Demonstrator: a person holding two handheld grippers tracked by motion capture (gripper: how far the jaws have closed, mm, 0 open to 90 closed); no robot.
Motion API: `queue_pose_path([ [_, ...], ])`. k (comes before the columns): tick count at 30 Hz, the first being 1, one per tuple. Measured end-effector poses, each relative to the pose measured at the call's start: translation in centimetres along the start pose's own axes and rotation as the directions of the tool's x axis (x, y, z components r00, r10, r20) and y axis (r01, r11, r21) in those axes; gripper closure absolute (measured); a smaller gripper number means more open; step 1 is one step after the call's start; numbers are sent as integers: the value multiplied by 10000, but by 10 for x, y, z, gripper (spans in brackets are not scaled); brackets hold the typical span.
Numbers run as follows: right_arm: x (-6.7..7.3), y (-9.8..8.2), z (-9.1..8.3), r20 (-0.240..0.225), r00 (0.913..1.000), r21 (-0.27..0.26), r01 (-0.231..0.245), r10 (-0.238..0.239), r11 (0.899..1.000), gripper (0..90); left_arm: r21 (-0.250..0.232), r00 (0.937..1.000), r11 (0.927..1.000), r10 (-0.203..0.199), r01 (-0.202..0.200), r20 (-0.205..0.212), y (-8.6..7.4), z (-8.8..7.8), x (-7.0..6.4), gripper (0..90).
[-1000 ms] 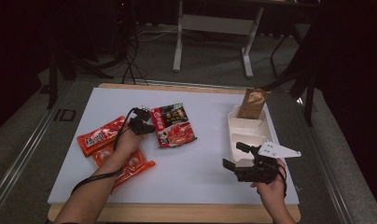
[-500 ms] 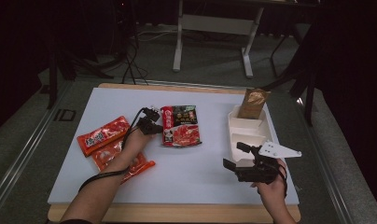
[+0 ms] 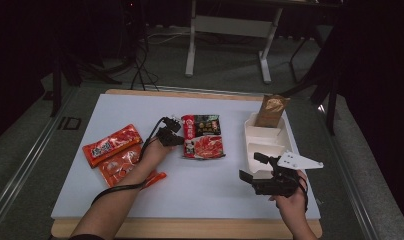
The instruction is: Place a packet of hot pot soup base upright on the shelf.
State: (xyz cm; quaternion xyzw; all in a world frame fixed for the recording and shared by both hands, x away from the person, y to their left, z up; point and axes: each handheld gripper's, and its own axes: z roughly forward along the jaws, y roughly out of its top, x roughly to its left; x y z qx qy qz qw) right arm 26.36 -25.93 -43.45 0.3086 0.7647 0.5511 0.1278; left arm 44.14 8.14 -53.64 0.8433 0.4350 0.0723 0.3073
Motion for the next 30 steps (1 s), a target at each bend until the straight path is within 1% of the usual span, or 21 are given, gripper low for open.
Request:
queue_pose_path([
  [3,1,0,0,-17,10000,37,-5,5,10000,143,-28,9999,9999,141,-141,4,2,2,-4,897],
  [6,1,-1,0,-14,10000,50,-7,7,10000,143,-46,9999,9999,117,-117,60,3,3,-3,897],
  [8,1,-1,1,5,10000,54,15,-15,10000,143,-27,9998,9998,199,-199,42,3,3,-3,897],
  [10,1,-1,0,22,10000,70,60,-60,10000,143,-107,9998,9998,158,-156,128,2,0,-2,896],
  [12,0,-1,0,35,10000,67,47,-48,10000,143,-138,9997,9997,224,-223,87,2,-6,-2,896],
  [14,0,-1,0,28,10000,63,39,-39,10000,143,-240,9999,9996,151,-150,62,4,-13,-1,894],
  [15,0,-1,0,28,10000,63,39,-39,10000,143,-240,9999,9996,151,-150,62,4,-13,-1,894],
  [16,1,-1,0,36,10000,67,62,-62,10000,143,-342,9999,9993,132,-131,16,7,-22,1,894],
  [18,2,0,0,95,9998,83,200,-201,9998,143,-555,10000,9985,31,-30,23,9,-30,3,889],
  [20,2,-1,1,135,9996,113,234,-235,9997,143,-819,10000,9966,-64,70,74,10,-36,3,872],
  [21,2,-1,1,127,9997,110,221,-222,9997,143,-838,10000,9965,-20,28,96,11,-38,3,872],
  [25,2,-1,2,102,9997,128,224,-226,9997,143,-1069,9999,9943,-34,49,141,14,-43,1,849],
  [30,4,-1,3,37,9996,163,276,-276,9995,143,-1331,9998,9911,-15,42,206,23,-43,0,771],
])
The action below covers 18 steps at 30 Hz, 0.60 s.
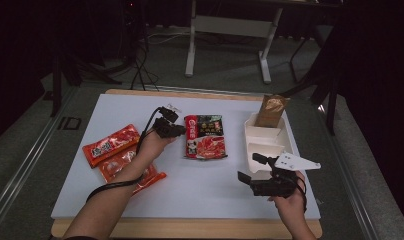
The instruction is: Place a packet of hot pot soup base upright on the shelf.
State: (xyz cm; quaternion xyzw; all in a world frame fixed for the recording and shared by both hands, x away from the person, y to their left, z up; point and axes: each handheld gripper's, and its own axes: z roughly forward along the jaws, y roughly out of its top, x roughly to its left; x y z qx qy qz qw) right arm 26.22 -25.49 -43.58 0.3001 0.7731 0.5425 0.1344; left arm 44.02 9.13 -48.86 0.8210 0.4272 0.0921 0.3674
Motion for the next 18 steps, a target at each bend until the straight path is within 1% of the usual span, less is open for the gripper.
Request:
queue_pose_path([
  [2,0,0,0,21,10000,32,51,-51,10000,143,-177,9998,9997,-181,181,6,3,2,1,718],
  [3,0,0,0,21,10000,32,51,-51,10000,143,-177,9998,9997,-181,181,6,3,2,1,701],
  [4,0,0,1,-6,10000,32,32,-32,10000,143,-332,9997,9991,-248,247,-3,6,4,2,662],
  [5,0,-1,1,-7,10000,30,28,-28,10000,143,-332,9997,9991,-248,247,-3,6,4,2,644],
  [6,0,-1,1,-19,10000,31,37,-37,10000,143,-446,9995,9985,-313,313,16,9,6,4,635],
  [9,0,-1,1,-27,10000,65,43,-43,10000,143,-439,9993,9984,-367,366,-25,12,9,7,596],
  [10,-1,-2,1,-52,10000,89,23,-23,10000,143,-430,9991,9983,-399,393,-131,14,11,9,594],
  [11,-1,-2,2,-40,10000,107,13,-13,9999,143,-413,9989,9982,-446,440,-137,15,13,11,589],
  [12,-1,-3,2,-30,10000,123,30,-30,9999,143,-430,9977,9972,-630,618,-256,18,17,14,565],
  [13,-1,-3,2,-49,10000,107,12,-11,9999,143,-370,9973,9973,-646,633,-345,19,20,16,559],
  [15,-1,-3,2,-73,10000,123,6,-5,9999,143,-370,9973,9973,-646,633,-345,19,20,16,545],
  [16,0,-4,3,-90,10000,141,12,-11,9999,143,-246,9963,9971,-725,714,-459,22,28,20,507],
  [18,0,-4,3,-126,9999,165,56,-54,9998,143,-248,9951,9974,-692,676,-710,24,33,22,472],
])
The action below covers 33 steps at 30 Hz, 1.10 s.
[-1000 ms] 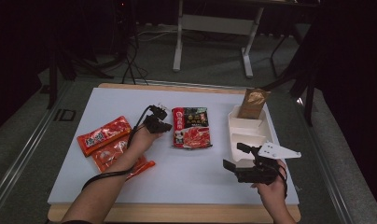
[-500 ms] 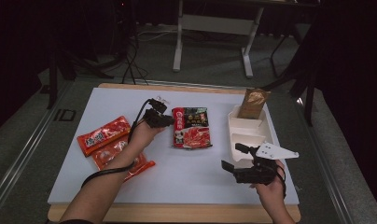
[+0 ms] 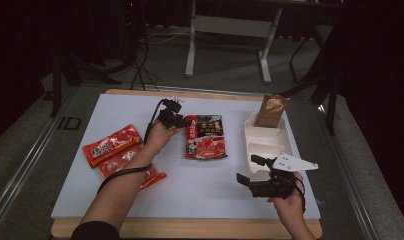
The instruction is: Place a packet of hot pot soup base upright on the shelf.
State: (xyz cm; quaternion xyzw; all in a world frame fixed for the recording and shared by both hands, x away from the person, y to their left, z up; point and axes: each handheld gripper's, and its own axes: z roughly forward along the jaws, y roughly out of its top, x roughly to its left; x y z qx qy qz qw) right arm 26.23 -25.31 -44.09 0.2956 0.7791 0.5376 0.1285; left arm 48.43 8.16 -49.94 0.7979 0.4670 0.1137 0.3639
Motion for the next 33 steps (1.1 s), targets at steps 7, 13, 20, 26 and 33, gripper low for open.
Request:
queue_pose_path([
  [7,2,0,2,-54,10000,41,47,-47,10000,143,141,9993,9995,-268,272,-267,3,20,5,452],
  [13,1,-1,2,-62,10000,76,33,-33,10000,143,255,9977,9979,-589,598,-324,-1,32,9,453],
  [20,2,-2,4,-133,9999,146,78,-76,9999,143,312,9948,9943,-1012,1016,-121,-3,43,10,465],
  [26,2,-3,5,-132,9999,168,78,-76,9998,143,221,9909,9907,-1337,1339,-127,-5,52,10,484],
  [33,2,-3,6,-135,9998,195,122,-120,9997,143,444,9916,9906,-1291,1290,-17,-5,54,6,623],
])
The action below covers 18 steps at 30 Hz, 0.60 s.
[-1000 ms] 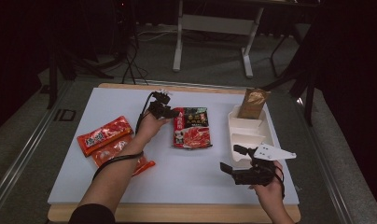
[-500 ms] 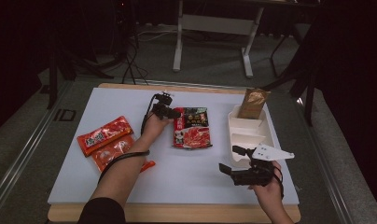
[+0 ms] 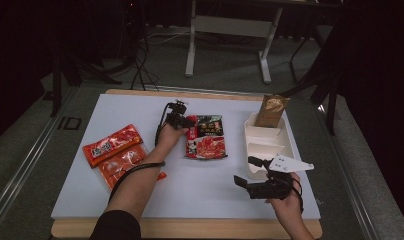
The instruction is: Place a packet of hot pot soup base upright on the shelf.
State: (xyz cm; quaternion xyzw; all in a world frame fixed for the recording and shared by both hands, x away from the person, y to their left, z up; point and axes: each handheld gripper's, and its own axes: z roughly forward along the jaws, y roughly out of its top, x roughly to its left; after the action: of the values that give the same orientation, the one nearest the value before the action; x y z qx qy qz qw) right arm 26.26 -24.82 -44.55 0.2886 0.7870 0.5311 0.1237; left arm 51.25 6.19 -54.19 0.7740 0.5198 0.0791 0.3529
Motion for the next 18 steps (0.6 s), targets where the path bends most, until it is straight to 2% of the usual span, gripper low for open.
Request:
queue_pose_path([
  [3,1,0,1,-37,10000,28,21,-21,10000,143,-34,9999,9999,-125,125,-88,-1,1,-3,677],
  [5,1,0,2,-55,10000,51,45,-44,10000,143,-6,9995,10000,-1,0,-312,0,0,-4,767],
  [8,1,0,2,-52,10000,72,54,-54,10000,143,-44,9993,10000,35,-37,-383,0,-1,-7,811],
  [10,0,0,2,-52,10000,50,19,-18,10000,143,-137,9996,9998,-113,109,-253,1,-1,-9,836],
  [14,0,1,2,-68,10000,29,16,-16,10000,143,-249,9996,9996,113,-119,-257,2,-5,-12,864],
  [18,0,1,3,-65,10000,24,40,-40,10000,143,-356,9999,9993,131,-131,-6,4,-15,-12,867],
])
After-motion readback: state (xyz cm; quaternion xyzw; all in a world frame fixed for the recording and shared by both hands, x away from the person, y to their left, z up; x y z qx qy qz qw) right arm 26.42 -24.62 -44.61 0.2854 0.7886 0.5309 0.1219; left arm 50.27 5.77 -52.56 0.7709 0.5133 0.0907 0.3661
